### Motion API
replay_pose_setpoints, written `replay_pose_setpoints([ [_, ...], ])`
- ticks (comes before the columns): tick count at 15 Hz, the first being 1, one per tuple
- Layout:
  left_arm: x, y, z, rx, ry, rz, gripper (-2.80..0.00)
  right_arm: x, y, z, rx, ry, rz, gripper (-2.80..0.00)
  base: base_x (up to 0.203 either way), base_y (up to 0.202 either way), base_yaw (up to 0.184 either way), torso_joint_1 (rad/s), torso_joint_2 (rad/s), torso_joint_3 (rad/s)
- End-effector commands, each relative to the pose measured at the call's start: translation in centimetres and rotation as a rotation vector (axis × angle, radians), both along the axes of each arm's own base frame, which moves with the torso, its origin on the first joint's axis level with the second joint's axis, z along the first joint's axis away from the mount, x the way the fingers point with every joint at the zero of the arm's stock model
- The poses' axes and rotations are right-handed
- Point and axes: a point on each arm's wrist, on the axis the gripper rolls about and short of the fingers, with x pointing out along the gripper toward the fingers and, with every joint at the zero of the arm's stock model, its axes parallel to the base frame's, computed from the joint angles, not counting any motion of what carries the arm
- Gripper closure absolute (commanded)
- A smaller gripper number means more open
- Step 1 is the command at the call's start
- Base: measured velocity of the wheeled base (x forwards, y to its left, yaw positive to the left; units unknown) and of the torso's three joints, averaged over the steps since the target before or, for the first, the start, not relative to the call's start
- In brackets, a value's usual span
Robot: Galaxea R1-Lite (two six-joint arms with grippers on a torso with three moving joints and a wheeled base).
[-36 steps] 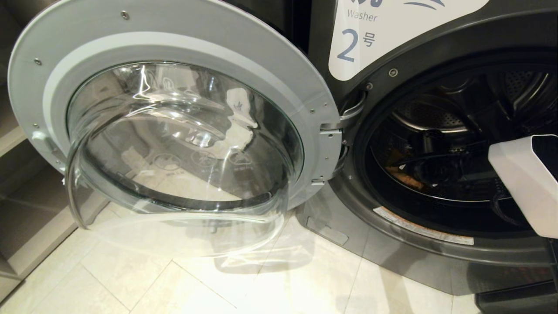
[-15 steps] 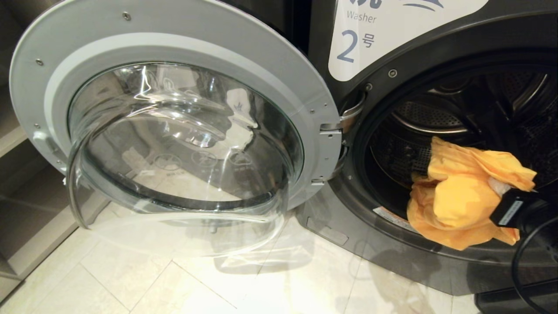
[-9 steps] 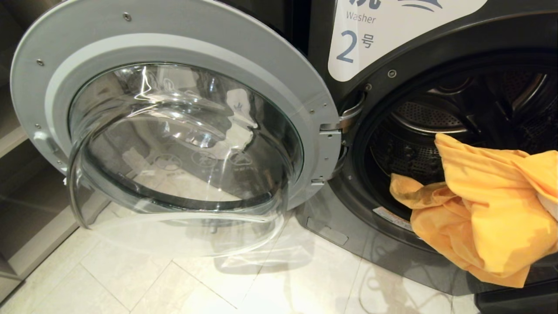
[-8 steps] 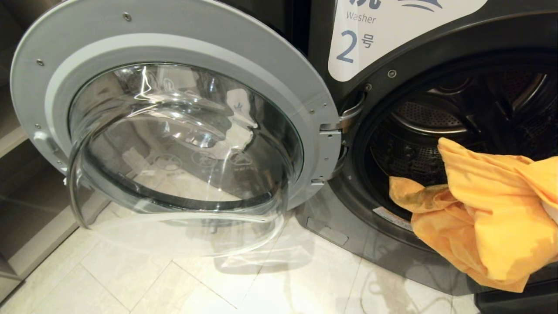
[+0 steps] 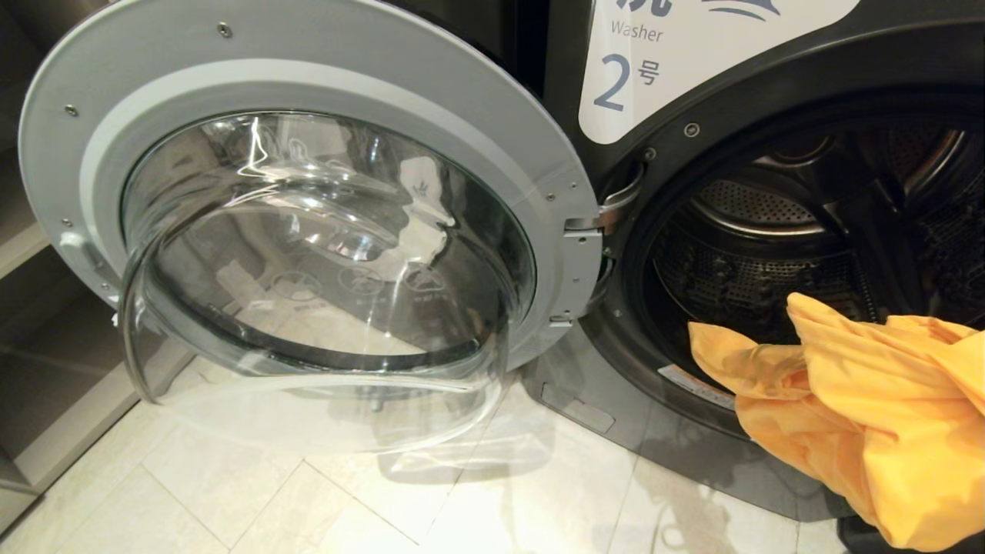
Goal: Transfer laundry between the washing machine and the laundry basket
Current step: Pick a cloth and place it into the basket
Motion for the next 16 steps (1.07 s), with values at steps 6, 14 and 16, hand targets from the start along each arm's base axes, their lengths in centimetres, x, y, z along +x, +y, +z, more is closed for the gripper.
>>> replay_pose_setpoints([
  [6,0.33,0.0,-1.1,0.0,0.04,0.001,0.0,-0.56,-0.16,-0.29,-0.003,0.008,0.004,0.0,0.0,0.0,0.0,0.0,0.0,0.0],
  [14,0.33,0.0,-1.1,-0.001,0.04,0.0,0.0,-0.53,-0.15,-0.33,0.0,0.013,0.005,0.0,0.0,0.004,-0.108,0.002,0.0,0.003],
  [16,0.33,0.0,-1.1,0.0,0.04,0.001,0.0,-0.53,-0.15,-0.33,0.0,0.013,0.005,0.0,0.002,0.007,-0.172,0.003,0.0,0.002],
])
